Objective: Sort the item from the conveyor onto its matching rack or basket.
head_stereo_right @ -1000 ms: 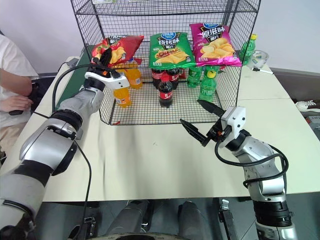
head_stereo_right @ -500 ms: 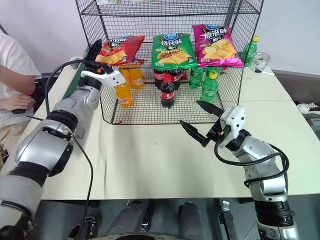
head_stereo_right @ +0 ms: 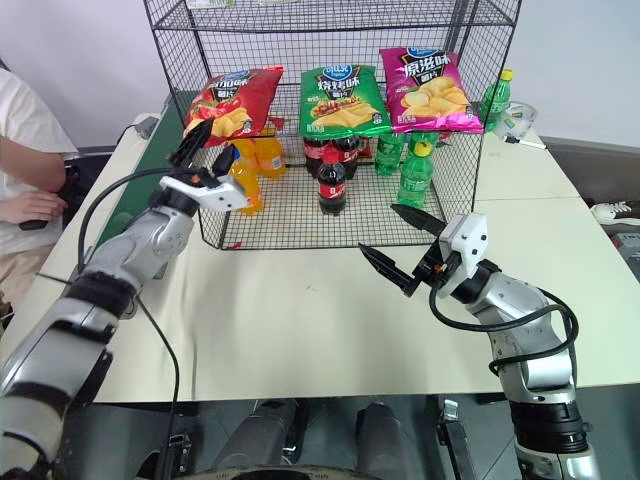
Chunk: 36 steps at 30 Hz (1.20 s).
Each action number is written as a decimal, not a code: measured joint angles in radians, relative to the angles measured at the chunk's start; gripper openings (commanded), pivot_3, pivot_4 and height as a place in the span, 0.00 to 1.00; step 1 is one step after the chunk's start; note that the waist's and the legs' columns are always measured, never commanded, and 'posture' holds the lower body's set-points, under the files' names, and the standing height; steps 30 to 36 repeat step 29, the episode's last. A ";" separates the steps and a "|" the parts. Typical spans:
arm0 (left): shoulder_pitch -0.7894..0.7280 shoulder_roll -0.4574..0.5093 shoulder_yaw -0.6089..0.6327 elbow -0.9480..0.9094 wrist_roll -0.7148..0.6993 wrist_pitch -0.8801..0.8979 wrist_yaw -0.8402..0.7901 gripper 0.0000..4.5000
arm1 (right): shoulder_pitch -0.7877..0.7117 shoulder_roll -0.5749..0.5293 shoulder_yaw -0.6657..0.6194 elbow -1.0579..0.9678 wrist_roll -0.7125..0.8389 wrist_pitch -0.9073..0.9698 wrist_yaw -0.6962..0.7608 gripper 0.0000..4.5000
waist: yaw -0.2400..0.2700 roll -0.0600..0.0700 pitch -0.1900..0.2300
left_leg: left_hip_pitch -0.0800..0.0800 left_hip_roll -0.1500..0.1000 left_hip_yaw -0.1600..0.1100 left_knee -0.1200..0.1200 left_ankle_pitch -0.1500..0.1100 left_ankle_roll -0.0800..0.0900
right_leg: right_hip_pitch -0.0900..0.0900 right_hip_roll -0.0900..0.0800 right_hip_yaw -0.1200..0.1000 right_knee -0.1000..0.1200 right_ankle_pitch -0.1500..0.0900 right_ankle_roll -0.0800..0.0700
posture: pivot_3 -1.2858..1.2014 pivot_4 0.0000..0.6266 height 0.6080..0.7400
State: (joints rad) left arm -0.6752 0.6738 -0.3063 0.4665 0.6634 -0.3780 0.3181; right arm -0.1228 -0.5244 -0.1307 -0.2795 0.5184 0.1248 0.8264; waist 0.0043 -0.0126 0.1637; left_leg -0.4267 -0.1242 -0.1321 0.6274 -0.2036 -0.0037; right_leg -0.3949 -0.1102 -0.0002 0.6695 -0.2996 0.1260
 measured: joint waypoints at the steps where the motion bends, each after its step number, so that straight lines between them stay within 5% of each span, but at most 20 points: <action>1: 0.031 0.010 0.020 -0.050 -0.035 -0.005 -0.031 0.71 | 0.003 -0.003 -0.003 0.000 0.000 0.000 0.001 1.00 | 0.000 0.000 0.000 | 0.000 0.000 0.000 0.000 0.000 0.000 | 0.000 -0.002 0.001 0.000 0.000 0.000 | 0.52 0.24 1.00; 6: 0.297 0.028 0.127 -0.386 -0.506 -0.036 -0.382 0.71 | 0.013 -0.007 -0.020 0.004 0.005 -0.001 0.015 1.00 | 0.004 0.002 -0.001 | 0.001 0.000 0.000 0.001 0.000 0.000 | 0.002 -0.003 0.001 -0.002 0.000 -0.001 | 0.52 0.24 1.00; 12: 0.482 0.025 0.292 -0.585 -1.006 0.205 -0.679 0.71 | 0.008 -0.010 -0.027 0.010 0.006 -0.002 0.031 1.00 | 0.003 0.003 -0.001 | 0.001 0.000 -0.001 0.000 0.000 0.001 | 0.002 -0.002 0.000 -0.002 0.000 -0.001 | 0.52 0.24 1.00; 15: 0.567 0.132 0.368 -0.603 -1.180 0.427 -0.826 0.71 | 0.011 -0.059 -0.051 0.028 0.006 -0.002 0.066 1.00 | -0.002 0.004 -0.001 | 0.001 0.000 -0.001 0.000 -0.001 0.001 | 0.002 -0.002 0.000 -0.002 0.000 -0.001 | 0.52 0.24 1.00; 24: 0.699 0.251 0.608 -0.582 -1.285 0.561 -1.112 0.71 | 0.097 -0.194 -0.179 0.091 0.024 -0.006 0.194 1.00 | 0.008 0.005 -0.001 | 0.003 0.001 0.000 -0.001 -0.002 0.002 | 0.003 -0.003 0.000 -0.005 -0.002 -0.004 | 0.52 0.24 1.00; 29: 0.689 0.251 0.644 -0.407 -1.232 0.521 -1.189 0.71 | 0.158 -0.235 -0.240 0.121 0.022 -0.028 0.244 1.00 | 0.007 0.006 -0.001 | 0.003 0.001 0.000 -0.002 -0.002 0.002 | 0.003 -0.003 0.000 -0.006 -0.002 -0.004 | 0.52 0.24 1.00; 36: 0.689 0.251 0.644 -0.407 -1.232 0.521 -1.189 0.71 | 0.158 -0.235 -0.240 0.121 0.022 -0.028 0.244 1.00 | 0.007 0.006 -0.001 | 0.003 0.001 0.000 -0.002 -0.002 0.002 | 0.003 -0.003 0.000 -0.006 -0.002 -0.004 | 0.52 0.24 1.00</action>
